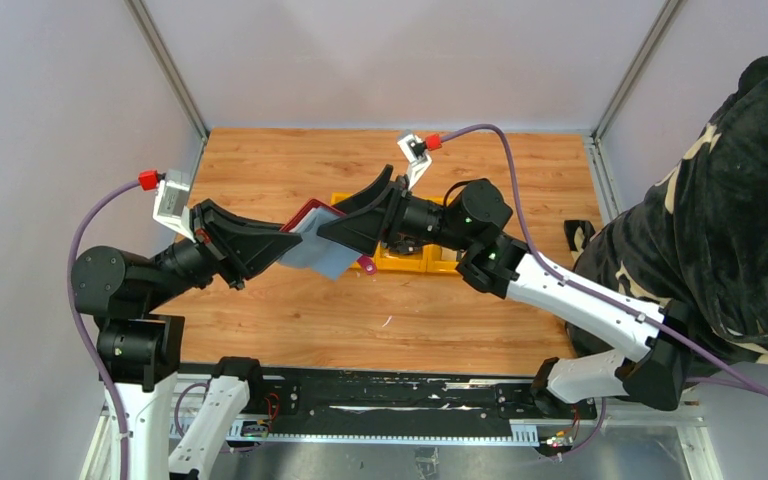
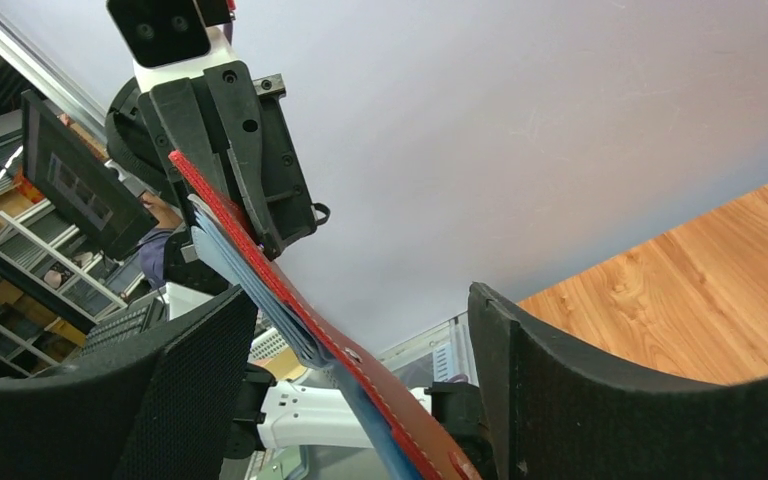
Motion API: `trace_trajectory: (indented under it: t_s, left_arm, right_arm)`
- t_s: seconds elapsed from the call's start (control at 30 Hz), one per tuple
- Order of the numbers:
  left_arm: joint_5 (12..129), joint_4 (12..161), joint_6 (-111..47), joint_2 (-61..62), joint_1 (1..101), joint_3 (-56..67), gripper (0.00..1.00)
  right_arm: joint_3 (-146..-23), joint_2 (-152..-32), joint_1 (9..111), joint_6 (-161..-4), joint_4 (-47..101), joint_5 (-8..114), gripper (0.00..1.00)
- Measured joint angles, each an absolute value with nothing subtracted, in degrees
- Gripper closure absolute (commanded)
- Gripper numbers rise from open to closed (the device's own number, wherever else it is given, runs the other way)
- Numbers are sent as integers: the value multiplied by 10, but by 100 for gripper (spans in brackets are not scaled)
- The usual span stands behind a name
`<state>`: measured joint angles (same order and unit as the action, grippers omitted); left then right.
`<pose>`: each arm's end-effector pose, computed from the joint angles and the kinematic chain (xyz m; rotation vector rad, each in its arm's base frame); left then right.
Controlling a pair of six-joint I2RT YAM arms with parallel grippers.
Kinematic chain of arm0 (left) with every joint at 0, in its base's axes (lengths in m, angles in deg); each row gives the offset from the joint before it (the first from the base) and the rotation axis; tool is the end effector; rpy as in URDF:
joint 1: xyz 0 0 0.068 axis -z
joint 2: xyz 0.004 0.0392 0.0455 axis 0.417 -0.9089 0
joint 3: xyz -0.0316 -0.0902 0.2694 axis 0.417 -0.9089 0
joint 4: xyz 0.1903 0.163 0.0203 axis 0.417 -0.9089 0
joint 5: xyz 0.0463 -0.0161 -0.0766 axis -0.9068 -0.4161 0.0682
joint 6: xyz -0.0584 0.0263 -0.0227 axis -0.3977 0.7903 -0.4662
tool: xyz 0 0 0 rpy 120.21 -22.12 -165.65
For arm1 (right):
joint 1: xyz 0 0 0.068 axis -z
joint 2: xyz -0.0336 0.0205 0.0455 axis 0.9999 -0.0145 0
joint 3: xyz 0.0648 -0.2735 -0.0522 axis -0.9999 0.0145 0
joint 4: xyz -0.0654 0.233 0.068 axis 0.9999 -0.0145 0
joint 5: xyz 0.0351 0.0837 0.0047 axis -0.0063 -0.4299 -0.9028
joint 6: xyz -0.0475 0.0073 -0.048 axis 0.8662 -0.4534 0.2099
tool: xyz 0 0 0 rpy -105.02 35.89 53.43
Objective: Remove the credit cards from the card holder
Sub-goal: Remove the credit card from the card holder.
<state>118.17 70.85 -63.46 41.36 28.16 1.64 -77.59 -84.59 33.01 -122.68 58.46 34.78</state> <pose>0.0499 -0.0484 0.4867 0.4538 1.4298 -1.2536 0.1425 0.2555 0.4730 -0.5803 1.2516 1.8076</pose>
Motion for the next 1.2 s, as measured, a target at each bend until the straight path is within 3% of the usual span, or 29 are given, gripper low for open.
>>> trace_trajectory:
  t_s: [0.1,0.3,0.53,0.73,1.03,1.1,1.2]
  left_arm:
    - [1172,700,-626,413,282,16,100]
    - [1159,690,-618,413,281,16,100]
    - [1159,713,-653,411,281,6,100]
    - [1154,752,-695,408,278,-3,91]
    - [1163,789,-740,407,278,-14,55]
    - [1169,797,-753,406,278,-17,53]
    - [1179,810,-773,404,278,-18,61]
  right_arm:
    - [-787,-866,325,-1227,590,354,21]
    - [-788,-881,322,-1227,611,351,36]
    - [-788,-869,318,-1206,605,352,63]
    - [-787,-848,318,-1177,581,350,92]
    - [-786,-833,313,-1158,572,336,100]
    - [-786,-833,313,-1152,567,336,100]
    - [-784,-829,313,-1146,565,336,100]
